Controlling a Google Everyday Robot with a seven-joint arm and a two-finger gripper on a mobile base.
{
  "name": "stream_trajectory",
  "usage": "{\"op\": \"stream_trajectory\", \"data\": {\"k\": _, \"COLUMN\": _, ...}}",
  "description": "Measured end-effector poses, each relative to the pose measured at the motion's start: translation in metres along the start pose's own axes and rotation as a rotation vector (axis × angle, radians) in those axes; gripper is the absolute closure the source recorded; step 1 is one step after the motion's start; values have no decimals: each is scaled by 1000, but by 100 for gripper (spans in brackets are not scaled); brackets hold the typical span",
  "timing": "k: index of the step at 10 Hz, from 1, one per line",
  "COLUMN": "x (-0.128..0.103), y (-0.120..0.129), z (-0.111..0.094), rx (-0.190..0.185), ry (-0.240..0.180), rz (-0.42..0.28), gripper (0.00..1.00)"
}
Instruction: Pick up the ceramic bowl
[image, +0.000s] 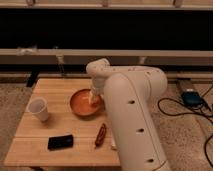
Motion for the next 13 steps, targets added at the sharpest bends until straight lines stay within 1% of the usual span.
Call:
{"op": "stream_trajectory", "data": {"k": 2, "x": 1, "y": 0, "z": -7, "rx": -22, "ry": -20, "rz": -2, "gripper": 67}}
{"op": "stream_trajectory", "data": {"k": 4, "x": 1, "y": 1, "z": -17, "rx": -39, "ry": -38, "rz": -5, "gripper": 84}}
{"op": "stream_trajectory", "data": {"k": 5, "x": 1, "y": 4, "z": -23, "rx": -57, "ry": -51, "rz": -10, "gripper": 96}}
{"op": "stream_trajectory", "data": {"k": 6, "x": 3, "y": 5, "z": -27, "rx": -70, "ry": -58, "rz": -10, "gripper": 99}}
{"op": "stream_trajectory", "data": {"k": 7, "x": 4, "y": 6, "z": -31, "rx": -88, "ry": -64, "rz": -9, "gripper": 100}}
{"op": "stream_trajectory", "data": {"k": 9, "x": 9, "y": 12, "z": -38, "rx": -144, "ry": -75, "rz": -13, "gripper": 100}}
{"op": "stream_trajectory", "data": {"k": 11, "x": 10, "y": 16, "z": -44, "rx": -188, "ry": -83, "rz": -18, "gripper": 100}}
{"op": "stream_trajectory", "data": {"k": 12, "x": 9, "y": 18, "z": -50, "rx": -204, "ry": -90, "rz": -23, "gripper": 100}}
{"op": "stream_trajectory", "data": {"k": 13, "x": 8, "y": 20, "z": -55, "rx": -212, "ry": -98, "rz": -30, "gripper": 100}}
